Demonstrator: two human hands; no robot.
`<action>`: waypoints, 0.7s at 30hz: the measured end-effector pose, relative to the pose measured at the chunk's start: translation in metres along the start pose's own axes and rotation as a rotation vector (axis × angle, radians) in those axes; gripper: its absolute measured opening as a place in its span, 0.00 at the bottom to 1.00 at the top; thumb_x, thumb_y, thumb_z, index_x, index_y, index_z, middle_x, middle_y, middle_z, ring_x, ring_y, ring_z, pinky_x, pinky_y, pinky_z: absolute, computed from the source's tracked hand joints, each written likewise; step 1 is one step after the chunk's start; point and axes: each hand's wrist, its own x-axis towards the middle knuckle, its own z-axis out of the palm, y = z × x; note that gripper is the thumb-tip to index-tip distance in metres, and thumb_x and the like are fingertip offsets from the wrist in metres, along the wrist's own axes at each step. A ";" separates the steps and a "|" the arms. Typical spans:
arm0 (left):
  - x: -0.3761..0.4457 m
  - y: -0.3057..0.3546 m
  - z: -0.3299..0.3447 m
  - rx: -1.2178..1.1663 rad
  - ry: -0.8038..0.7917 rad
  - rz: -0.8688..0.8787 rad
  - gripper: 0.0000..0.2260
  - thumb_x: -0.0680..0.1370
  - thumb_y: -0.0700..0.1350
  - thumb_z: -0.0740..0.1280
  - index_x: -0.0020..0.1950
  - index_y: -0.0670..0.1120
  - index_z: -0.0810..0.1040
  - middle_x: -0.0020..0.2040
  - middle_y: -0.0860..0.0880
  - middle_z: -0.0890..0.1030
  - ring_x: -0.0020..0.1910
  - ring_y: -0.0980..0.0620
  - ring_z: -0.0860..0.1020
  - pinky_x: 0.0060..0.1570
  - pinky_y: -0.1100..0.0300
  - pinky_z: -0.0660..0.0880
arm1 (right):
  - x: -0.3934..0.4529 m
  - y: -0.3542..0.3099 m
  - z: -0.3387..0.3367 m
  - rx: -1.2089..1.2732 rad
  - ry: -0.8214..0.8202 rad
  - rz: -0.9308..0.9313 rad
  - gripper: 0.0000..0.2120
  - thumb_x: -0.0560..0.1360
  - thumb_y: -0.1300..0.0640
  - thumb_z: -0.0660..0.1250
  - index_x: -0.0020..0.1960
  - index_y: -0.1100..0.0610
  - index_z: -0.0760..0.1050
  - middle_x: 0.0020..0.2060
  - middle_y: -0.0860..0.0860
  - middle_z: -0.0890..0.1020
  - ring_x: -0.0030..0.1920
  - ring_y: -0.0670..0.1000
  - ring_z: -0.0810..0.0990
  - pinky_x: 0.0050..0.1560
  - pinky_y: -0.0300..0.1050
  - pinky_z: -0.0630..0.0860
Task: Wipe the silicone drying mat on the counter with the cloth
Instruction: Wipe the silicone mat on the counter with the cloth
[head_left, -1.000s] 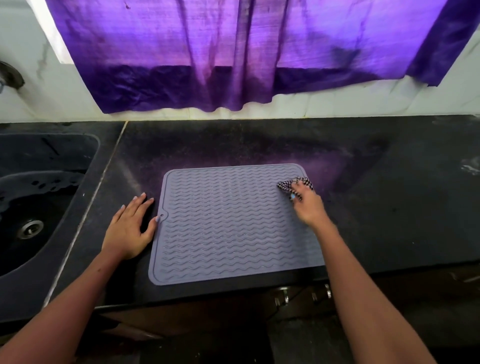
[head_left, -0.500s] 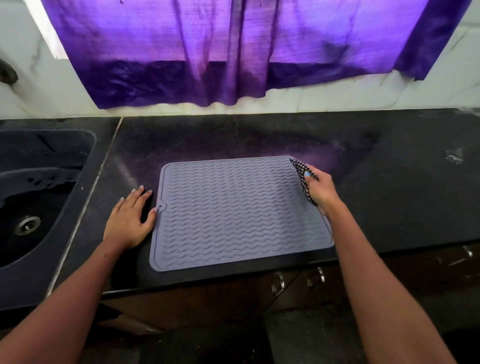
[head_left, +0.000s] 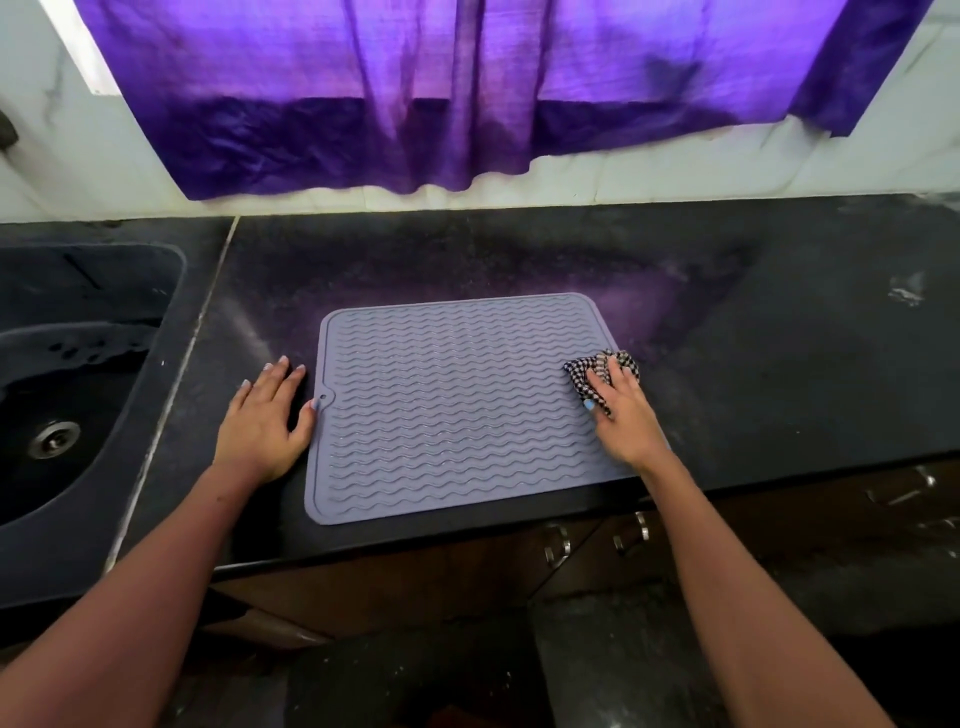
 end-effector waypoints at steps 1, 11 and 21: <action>0.000 0.000 0.000 0.004 -0.019 -0.001 0.37 0.73 0.63 0.42 0.74 0.44 0.62 0.76 0.43 0.60 0.76 0.46 0.56 0.73 0.49 0.50 | 0.000 -0.004 -0.006 0.159 -0.010 0.038 0.23 0.80 0.61 0.56 0.74 0.55 0.60 0.77 0.50 0.51 0.77 0.52 0.48 0.74 0.45 0.47; -0.022 0.005 -0.002 0.042 -0.138 -0.026 0.38 0.73 0.66 0.36 0.77 0.46 0.50 0.78 0.45 0.47 0.77 0.48 0.45 0.74 0.50 0.41 | -0.033 -0.015 -0.025 0.149 0.264 0.187 0.22 0.79 0.62 0.57 0.73 0.60 0.62 0.75 0.54 0.60 0.75 0.55 0.57 0.74 0.52 0.55; -0.024 0.008 0.000 0.016 -0.048 -0.037 0.38 0.73 0.67 0.40 0.76 0.47 0.57 0.77 0.44 0.55 0.77 0.48 0.51 0.74 0.50 0.46 | -0.041 0.002 0.015 -0.020 0.200 0.140 0.23 0.79 0.61 0.59 0.73 0.57 0.62 0.76 0.54 0.56 0.76 0.55 0.54 0.73 0.50 0.55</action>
